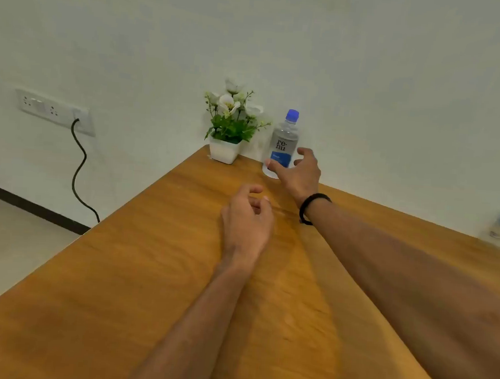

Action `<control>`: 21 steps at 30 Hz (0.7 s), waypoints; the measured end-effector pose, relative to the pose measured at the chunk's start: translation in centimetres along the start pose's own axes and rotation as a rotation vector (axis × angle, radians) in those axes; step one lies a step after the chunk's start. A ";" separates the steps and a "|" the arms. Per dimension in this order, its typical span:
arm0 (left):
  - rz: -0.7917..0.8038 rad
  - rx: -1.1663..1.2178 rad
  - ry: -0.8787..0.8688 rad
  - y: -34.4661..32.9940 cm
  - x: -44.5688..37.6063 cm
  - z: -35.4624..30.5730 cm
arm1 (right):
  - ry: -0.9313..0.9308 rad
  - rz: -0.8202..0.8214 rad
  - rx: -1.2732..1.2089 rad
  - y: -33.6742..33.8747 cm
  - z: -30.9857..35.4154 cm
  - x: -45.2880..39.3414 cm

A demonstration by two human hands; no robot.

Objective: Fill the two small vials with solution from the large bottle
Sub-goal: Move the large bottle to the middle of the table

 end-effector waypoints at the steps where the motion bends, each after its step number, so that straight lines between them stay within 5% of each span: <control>1: 0.011 -0.006 0.003 -0.1 -0.2 0.1 | 0.003 -0.010 -0.017 -0.4 0.0 -0.4; 21: -0.075 -0.059 -0.084 0.0 -0.1 -0.8 | 0.108 -0.017 -0.022 2.9 0.0 2.5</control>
Point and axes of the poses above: each hand's wrist, its own x-axis away from the middle knuckle, its own y-axis out of the back of the hand, z = x × y, the point moved 7 cm from there along -x, towards the middle knuckle, and after that the axes turned 8 degrees about -x, right-handed, at the moved point
